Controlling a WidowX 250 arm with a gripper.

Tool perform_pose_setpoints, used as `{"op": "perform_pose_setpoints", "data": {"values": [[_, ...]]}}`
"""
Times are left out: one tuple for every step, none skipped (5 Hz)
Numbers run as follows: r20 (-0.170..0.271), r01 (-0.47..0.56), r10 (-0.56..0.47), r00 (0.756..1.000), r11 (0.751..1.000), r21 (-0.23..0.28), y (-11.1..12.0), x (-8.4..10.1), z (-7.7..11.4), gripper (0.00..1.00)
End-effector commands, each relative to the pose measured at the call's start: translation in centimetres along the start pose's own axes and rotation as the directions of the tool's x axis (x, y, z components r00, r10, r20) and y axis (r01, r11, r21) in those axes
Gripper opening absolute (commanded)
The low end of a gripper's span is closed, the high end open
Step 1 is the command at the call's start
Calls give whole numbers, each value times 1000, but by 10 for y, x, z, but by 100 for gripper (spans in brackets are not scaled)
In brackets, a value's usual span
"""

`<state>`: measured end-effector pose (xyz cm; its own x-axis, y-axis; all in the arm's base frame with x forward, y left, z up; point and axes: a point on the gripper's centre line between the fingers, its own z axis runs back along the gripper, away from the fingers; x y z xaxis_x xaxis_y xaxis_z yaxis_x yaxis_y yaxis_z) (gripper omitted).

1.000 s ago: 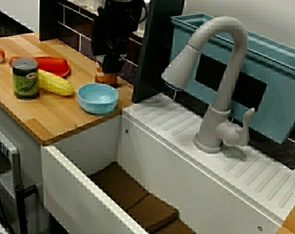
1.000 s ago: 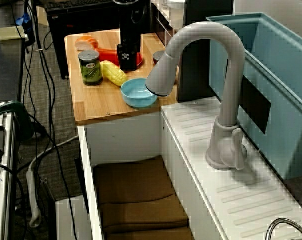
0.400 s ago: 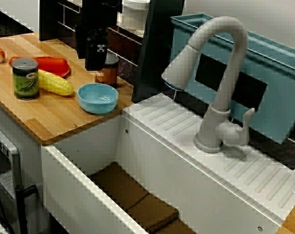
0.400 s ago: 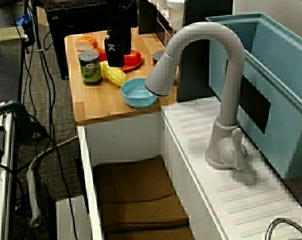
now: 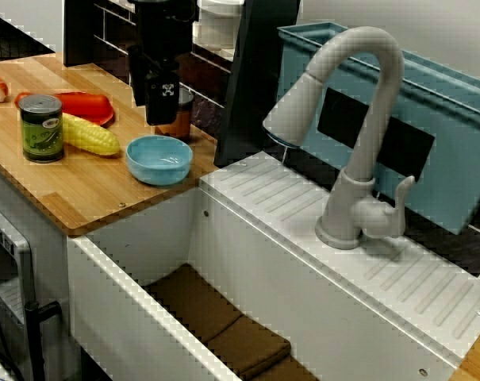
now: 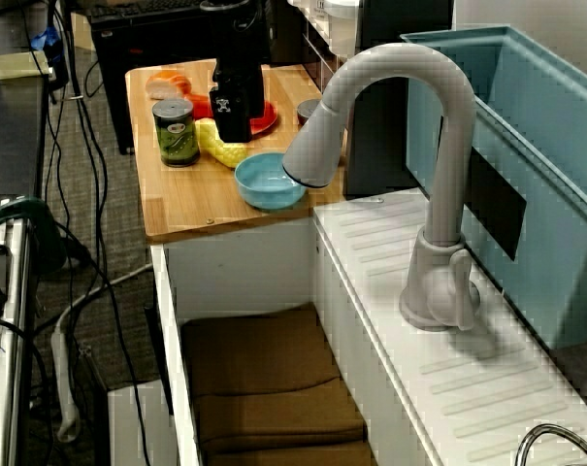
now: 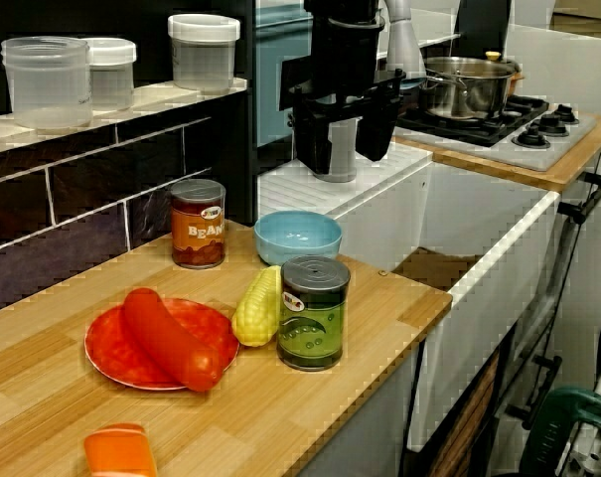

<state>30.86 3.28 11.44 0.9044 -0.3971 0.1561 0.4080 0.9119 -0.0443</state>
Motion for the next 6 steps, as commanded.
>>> {"op": "perform_pose_setpoints", "data": {"values": [[102, -8, 3, 995, 999, 49, 3, 9, 11, 100], [139, -78, 67, 988, 994, 72, -10, 10, 10, 97], [121, -90, 82, 989, 994, 64, -18, 15, 10, 91], [98, -97, 88, 991, 991, 87, -17, 14, 1, 88], [67, -109, 103, 992, 991, 81, -13, 15, -1, 80], [54, -112, 108, 993, 991, 75, -10, 15, -1, 83]]}}
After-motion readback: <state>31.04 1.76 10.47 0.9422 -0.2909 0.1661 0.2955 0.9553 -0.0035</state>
